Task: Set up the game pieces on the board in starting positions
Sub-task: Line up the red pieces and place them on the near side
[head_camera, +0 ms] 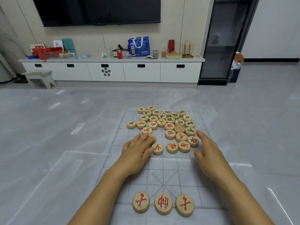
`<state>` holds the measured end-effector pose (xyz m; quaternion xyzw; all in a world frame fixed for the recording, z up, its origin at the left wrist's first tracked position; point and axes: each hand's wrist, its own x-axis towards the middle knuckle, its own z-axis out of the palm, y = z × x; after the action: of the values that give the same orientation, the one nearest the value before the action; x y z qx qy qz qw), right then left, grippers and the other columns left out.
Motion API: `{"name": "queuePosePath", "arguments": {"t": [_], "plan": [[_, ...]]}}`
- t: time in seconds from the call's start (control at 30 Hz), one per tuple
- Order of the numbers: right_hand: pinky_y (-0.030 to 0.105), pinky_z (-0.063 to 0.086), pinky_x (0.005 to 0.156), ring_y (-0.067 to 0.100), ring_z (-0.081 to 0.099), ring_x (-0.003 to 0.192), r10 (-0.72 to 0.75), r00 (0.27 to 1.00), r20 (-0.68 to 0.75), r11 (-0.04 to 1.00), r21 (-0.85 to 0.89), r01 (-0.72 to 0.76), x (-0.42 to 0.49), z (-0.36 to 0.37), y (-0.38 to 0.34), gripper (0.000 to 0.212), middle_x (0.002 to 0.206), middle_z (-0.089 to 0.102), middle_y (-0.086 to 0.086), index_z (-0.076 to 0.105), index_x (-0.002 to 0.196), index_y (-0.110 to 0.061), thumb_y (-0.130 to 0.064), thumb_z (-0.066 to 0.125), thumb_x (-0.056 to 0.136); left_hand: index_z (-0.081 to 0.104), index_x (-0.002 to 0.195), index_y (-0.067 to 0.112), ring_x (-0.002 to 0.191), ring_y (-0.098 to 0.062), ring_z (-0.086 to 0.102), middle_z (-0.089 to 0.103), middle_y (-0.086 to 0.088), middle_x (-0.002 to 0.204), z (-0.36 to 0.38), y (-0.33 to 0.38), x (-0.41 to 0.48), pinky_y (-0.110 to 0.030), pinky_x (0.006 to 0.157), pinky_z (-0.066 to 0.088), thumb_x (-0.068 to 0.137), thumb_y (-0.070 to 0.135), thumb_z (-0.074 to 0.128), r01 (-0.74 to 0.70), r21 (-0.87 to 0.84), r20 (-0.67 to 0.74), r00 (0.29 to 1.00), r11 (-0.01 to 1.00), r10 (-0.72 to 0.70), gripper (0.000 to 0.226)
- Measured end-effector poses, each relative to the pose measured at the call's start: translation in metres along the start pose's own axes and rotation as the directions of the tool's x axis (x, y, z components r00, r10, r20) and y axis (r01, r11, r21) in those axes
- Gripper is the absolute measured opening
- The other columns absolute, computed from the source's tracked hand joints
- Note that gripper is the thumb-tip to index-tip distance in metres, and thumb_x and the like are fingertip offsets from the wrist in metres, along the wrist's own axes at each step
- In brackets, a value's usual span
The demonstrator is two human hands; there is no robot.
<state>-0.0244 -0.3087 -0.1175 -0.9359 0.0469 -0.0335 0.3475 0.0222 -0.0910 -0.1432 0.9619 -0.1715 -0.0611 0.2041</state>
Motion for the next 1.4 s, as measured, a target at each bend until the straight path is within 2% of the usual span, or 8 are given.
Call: {"name": "queuePosePath", "arguments": {"t": [0.27, 0.43, 0.67, 0.87, 1.1, 1.17, 1.27, 1.4], "plan": [[0.031, 0.012, 0.116, 0.014, 0.008, 0.145, -0.026, 0.997, 0.071, 0.983, -0.181, 0.038, 0.002, 0.005, -0.001, 0.053, 0.156, 0.013, -0.005, 0.019, 0.146, -0.021, -0.014, 0.036, 0.096, 0.011, 0.145, 0.040, 0.145, -0.013, -0.002, 0.000, 0.014, 0.157, 0.000, -0.004, -0.005, -0.039, 0.118, 0.002, 0.099, 0.040, 0.026, 0.024, 0.088, 0.035, 0.999, 0.996, -0.028, 0.048], [0.029, 0.025, 0.107, 0.016, 0.030, 0.134, -0.029, 0.995, 0.092, 0.969, -0.242, 0.051, -0.001, 0.003, -0.005, 0.045, 0.145, 0.037, -0.001, 0.029, 0.139, -0.021, -0.013, 0.035, 0.096, 0.020, 0.143, 0.041, 0.144, -0.012, 0.008, 0.011, 0.014, 0.156, -0.007, -0.007, -0.016, -0.040, 0.118, 0.008, 0.099, 0.038, 0.028, 0.041, 0.112, -0.004, 0.999, 0.993, -0.041, 0.045], [0.030, 0.028, 0.107, 0.019, 0.037, 0.130, -0.017, 0.996, 0.085, 0.957, -0.288, 0.041, -0.004, -0.001, -0.005, 0.042, 0.142, 0.042, 0.001, 0.034, 0.137, -0.019, -0.013, 0.036, 0.095, 0.031, 0.138, 0.040, 0.140, -0.010, 0.017, 0.020, 0.014, 0.153, -0.018, -0.021, -0.036, -0.034, 0.115, 0.014, 0.098, 0.034, 0.033, 0.044, 0.095, -0.046, 0.998, 0.994, -0.039, 0.040], [0.027, 0.027, 0.108, 0.017, 0.039, 0.132, -0.008, 0.996, 0.087, 0.963, -0.267, 0.031, -0.012, -0.012, -0.001, 0.042, 0.144, 0.043, -0.004, 0.039, 0.138, -0.022, -0.015, 0.033, 0.097, 0.049, 0.126, 0.038, 0.132, -0.004, 0.032, 0.039, 0.018, 0.140, -0.024, -0.032, -0.057, -0.028, 0.112, 0.024, 0.096, 0.031, 0.041, -0.034, -0.008, -0.077, 0.996, 0.999, 0.033, 0.032], [0.028, 0.040, 0.096, 0.018, 0.051, 0.118, -0.006, 0.994, 0.111, 0.949, -0.314, 0.041, -0.033, -0.016, -0.005, 0.034, 0.129, 0.058, -0.006, 0.052, 0.125, -0.029, -0.023, 0.034, 0.097, 0.055, 0.117, 0.031, 0.114, -0.005, 0.048, 0.049, 0.018, 0.124, -0.024, -0.036, -0.070, -0.026, 0.100, 0.039, 0.095, 0.026, 0.045, -0.083, -0.072, -0.111, 0.991, 0.994, 0.075, 0.026], [0.028, 0.039, 0.097, 0.017, 0.049, 0.121, -0.003, 0.995, 0.096, 0.978, -0.207, 0.023, -0.033, -0.016, -0.005, 0.035, 0.135, 0.052, -0.006, 0.049, 0.129, -0.028, -0.021, 0.036, 0.097, 0.053, 0.118, 0.030, 0.111, -0.006, 0.049, 0.049, 0.018, 0.122, -0.023, -0.036, -0.068, -0.026, 0.097, 0.041, 0.094, 0.026, 0.045, -0.073, -0.080, -0.151, 0.987, 0.994, 0.060, 0.025], [0.028, 0.040, 0.086, 0.019, 0.052, 0.112, -0.021, 0.999, -0.035, 0.996, -0.088, 0.018, -0.012, -0.016, -0.011, 0.033, 0.132, 0.052, 0.002, 0.053, 0.126, -0.021, -0.016, 0.040, 0.096, 0.051, 0.122, 0.028, 0.115, -0.009, 0.048, 0.049, 0.014, 0.126, -0.021, -0.034, -0.061, -0.028, 0.098, 0.040, 0.095, 0.027, 0.045, -0.052, -0.058, -0.191, 0.981, 0.997, 0.040, 0.028], [0.035, 0.045, 0.084, 0.024, 0.053, 0.105, -0.090, 0.988, -0.125, 0.975, -0.213, 0.061, 0.050, 0.003, -0.031, 0.028, 0.121, 0.054, 0.010, 0.061, 0.115, -0.012, -0.024, 0.050, 0.092, 0.047, 0.131, 0.026, 0.122, -0.013, 0.044, 0.049, 0.009, 0.134, -0.021, -0.031, -0.052, -0.026, 0.101, 0.035, 0.095, 0.028, 0.043, -0.018, 0.017, -0.193, 0.981, 1.000, 0.021, 0.035]]}}
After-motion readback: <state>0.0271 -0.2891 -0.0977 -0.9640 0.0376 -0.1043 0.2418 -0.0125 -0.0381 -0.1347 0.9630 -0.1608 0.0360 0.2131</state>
